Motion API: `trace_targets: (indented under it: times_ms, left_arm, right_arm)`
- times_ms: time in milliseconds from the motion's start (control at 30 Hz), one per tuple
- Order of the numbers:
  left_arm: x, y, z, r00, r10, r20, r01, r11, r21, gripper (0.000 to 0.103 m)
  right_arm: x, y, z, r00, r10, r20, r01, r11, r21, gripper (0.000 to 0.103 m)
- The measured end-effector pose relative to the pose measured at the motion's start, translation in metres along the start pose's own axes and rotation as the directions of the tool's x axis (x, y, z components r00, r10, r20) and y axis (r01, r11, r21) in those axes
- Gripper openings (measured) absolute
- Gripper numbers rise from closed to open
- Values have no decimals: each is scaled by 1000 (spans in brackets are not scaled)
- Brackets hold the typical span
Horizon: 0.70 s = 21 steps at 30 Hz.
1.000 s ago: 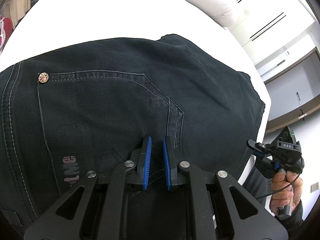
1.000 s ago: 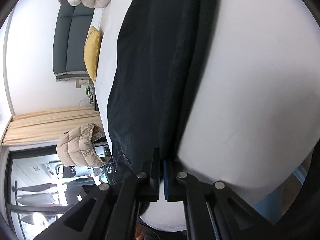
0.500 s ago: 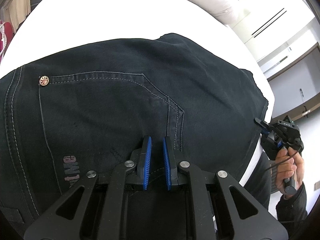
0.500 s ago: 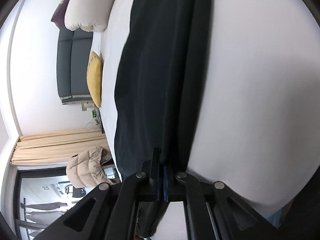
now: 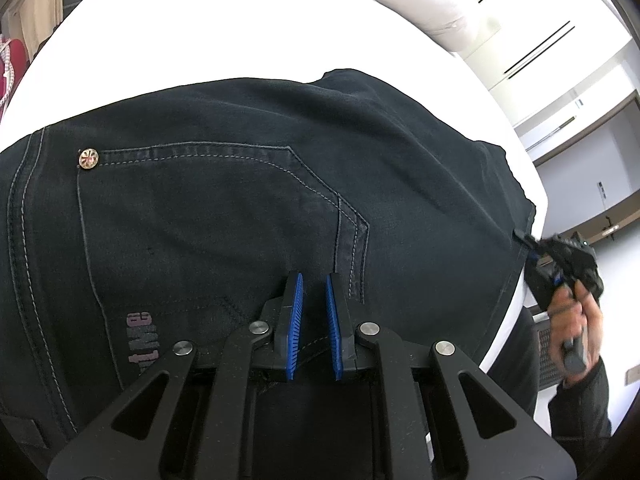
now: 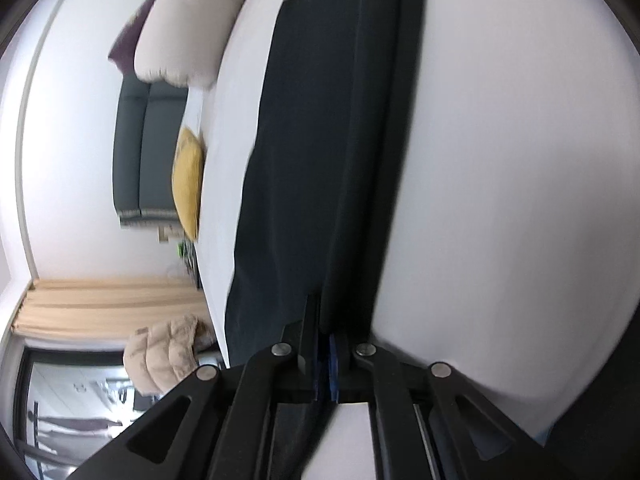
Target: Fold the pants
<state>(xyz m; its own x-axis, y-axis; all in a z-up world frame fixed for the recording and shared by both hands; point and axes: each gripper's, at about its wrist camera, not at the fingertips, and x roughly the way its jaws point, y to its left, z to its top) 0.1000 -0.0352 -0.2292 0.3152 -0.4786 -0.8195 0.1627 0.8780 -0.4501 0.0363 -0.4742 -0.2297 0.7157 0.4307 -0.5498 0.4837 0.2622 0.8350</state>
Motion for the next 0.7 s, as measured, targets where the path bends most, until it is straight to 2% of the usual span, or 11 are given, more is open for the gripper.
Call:
trace_targets:
  times_ms: [167,300,367,433,467,600,633,700]
  left_arm:
    - [-2,3,-2,1000,-2,0,2,1000,-1,12]
    - [-2,4,-2,1000,-4,0,4,1000,-2,12]
    - [-2,5,-2,1000,-6,1,6,1000,-3,12]
    - [-2,5,-2,1000,-7,-1,7,1000,-2,12]
    - [-2,6,-2,1000,-7,-2,7,1000,-2,12]
    - [-2,6,-1,1000,-7,-1,7,1000,-3,12]
    - [-2,6,-1,1000,-5,-2,5,1000,-2,12]
    - [-2,6,-1,1000,-1,-3,1,1000,-1,12]
  right_arm:
    - [-7,-17,39,995,54,82,-60,995,83,1]
    - [-25,-22,51,983,36,179,-53,995,89,1]
    - [-28,-28,53,982,42,186,-60,994,92,1]
    - [-29,-24,56,984,24,175,-33,998,51,1]
    - [-32,-24,60,983,24,184,-34,998,52,5]
    - [-42,-27,87,953,54,298,-93,989,117,12]
    - [-43,-28,95,948,54,314,-95,989,117,12]
    - [-45,-29,103,945,34,325,-83,987,138,5]
